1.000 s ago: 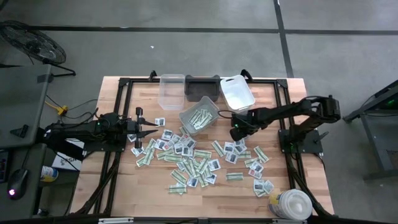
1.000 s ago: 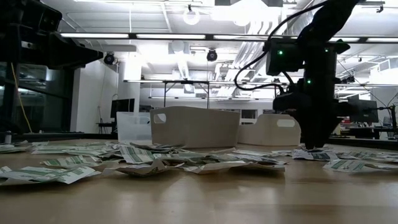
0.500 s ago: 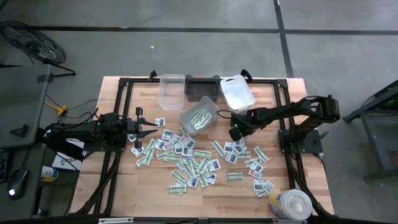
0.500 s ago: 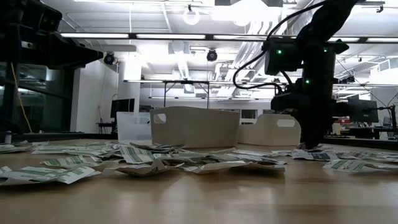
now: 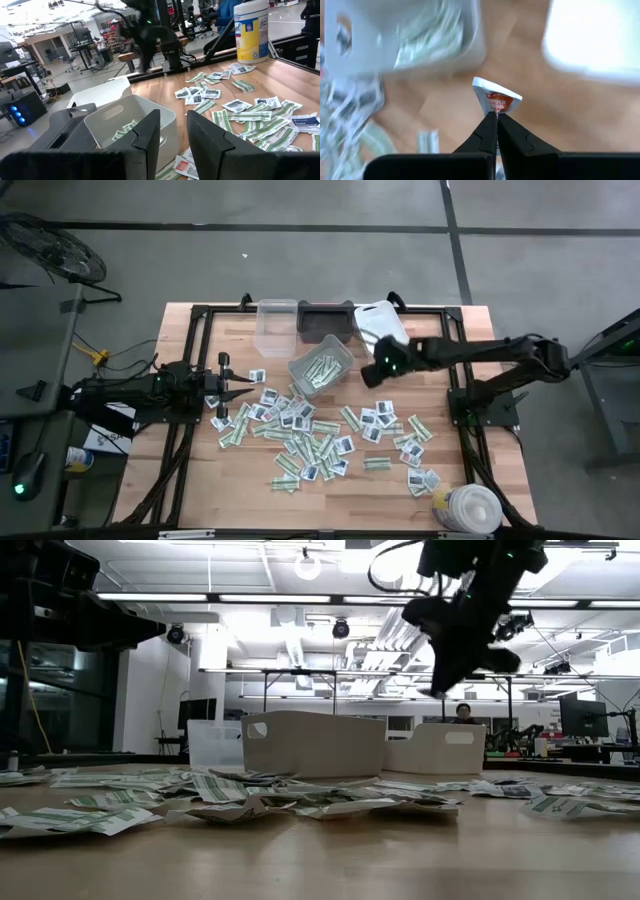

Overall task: Pick & Place First Aid Supplies
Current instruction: Put the ointment pack into the white bin, then put the towelette pack into the black bin

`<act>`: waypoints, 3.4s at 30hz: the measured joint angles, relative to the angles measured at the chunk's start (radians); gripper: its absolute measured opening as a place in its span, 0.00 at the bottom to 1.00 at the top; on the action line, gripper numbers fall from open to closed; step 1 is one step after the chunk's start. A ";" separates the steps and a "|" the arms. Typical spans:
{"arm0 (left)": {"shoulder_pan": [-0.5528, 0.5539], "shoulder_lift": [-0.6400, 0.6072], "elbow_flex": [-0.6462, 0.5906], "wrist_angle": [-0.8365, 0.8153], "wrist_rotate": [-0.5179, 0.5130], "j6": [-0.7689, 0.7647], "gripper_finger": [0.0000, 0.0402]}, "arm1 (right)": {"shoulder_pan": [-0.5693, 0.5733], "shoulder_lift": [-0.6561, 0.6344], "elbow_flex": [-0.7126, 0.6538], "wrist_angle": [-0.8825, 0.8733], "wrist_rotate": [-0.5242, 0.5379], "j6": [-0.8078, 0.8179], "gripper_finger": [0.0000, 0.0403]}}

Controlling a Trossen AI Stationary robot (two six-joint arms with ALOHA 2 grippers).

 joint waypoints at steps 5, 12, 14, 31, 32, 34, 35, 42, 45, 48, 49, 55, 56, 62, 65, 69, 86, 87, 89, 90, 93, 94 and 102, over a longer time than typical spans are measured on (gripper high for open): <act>0.000 0.000 0.000 0.000 0.000 0.000 0.24 | -0.114 0.020 0.082 -0.058 0.064 -0.117 0.01; 0.000 0.000 0.000 0.000 0.000 0.000 0.24 | -0.257 0.123 0.108 -0.053 -0.008 -0.211 0.01; 0.000 0.000 0.000 0.000 0.000 0.000 0.24 | -0.283 0.155 0.108 -0.049 -0.027 -0.227 0.01; 0.000 0.000 0.000 0.000 0.000 0.000 0.24 | -0.343 0.235 0.108 -0.037 -0.029 -0.238 0.05; 0.000 0.000 0.000 0.000 0.000 0.000 0.24 | -0.343 0.235 0.108 -0.037 -0.029 -0.238 0.07; 0.000 0.000 0.000 0.000 0.000 0.000 0.24 | -0.343 0.235 0.108 -0.037 -0.028 -0.236 0.11; 0.000 0.000 0.000 0.000 0.000 0.000 0.24 | -0.343 0.235 0.108 -0.037 -0.028 -0.236 0.14; 0.000 0.000 0.000 0.000 0.000 0.000 0.24 | -0.343 0.235 0.108 -0.046 -0.035 -0.232 0.30; 0.000 0.000 0.000 0.000 0.000 0.000 0.24 | -0.330 0.214 0.108 -0.067 -0.050 -0.231 0.34; 0.000 0.000 0.000 0.000 0.000 0.000 0.24 | -0.305 0.163 0.108 -0.105 -0.054 -0.232 0.36; 0.000 0.000 0.000 0.000 0.000 0.000 0.24 | -0.294 0.145 0.108 -0.126 -0.054 -0.232 0.36; 0.000 0.000 0.000 0.000 0.000 0.000 0.24 | -0.184 0.047 0.107 -0.257 -0.054 -0.378 0.36; 0.000 0.000 0.000 0.000 0.000 0.000 0.24 | -0.161 0.036 0.106 -0.273 -0.054 -0.408 0.36; 0.000 0.000 0.000 0.000 0.000 0.000 0.24 | -0.010 0.021 0.105 -0.362 -0.050 -0.563 0.36; 0.000 0.000 0.000 0.000 0.000 0.000 0.24 | 0.060 0.021 0.104 -0.384 -0.041 -0.609 0.36; 0.000 0.000 0.000 0.000 0.000 0.000 0.24 | 0.126 0.021 0.056 -0.370 -0.059 -0.614 0.36; 0.000 0.000 0.000 0.000 0.000 0.000 0.24 | 0.323 -0.034 -0.320 0.072 -0.085 -0.879 0.35; 0.000 0.000 0.000 0.000 0.000 0.000 0.24 | 0.326 -0.033 -0.332 0.091 -0.083 -0.902 0.35; 0.000 0.000 0.000 0.000 0.000 0.000 0.24 | 0.330 -0.033 -0.348 0.117 -0.072 -0.941 0.35; 0.000 0.000 0.000 0.000 0.000 0.000 0.24 | 0.332 -0.033 -0.354 0.125 -0.061 -0.951 0.35; 0.000 0.000 0.000 0.000 0.000 0.000 0.24 | 0.332 -0.033 -0.368 0.130 -0.045 -0.976 0.35; 0.000 0.000 0.000 0.000 0.000 0.000 0.24 | 0.332 -0.033 -0.372 0.134 -0.048 -0.983 0.35; 0.000 0.000 0.000 0.000 0.000 0.000 0.24 | 0.332 -0.033 -0.389 0.162 -0.047 -1.013 0.35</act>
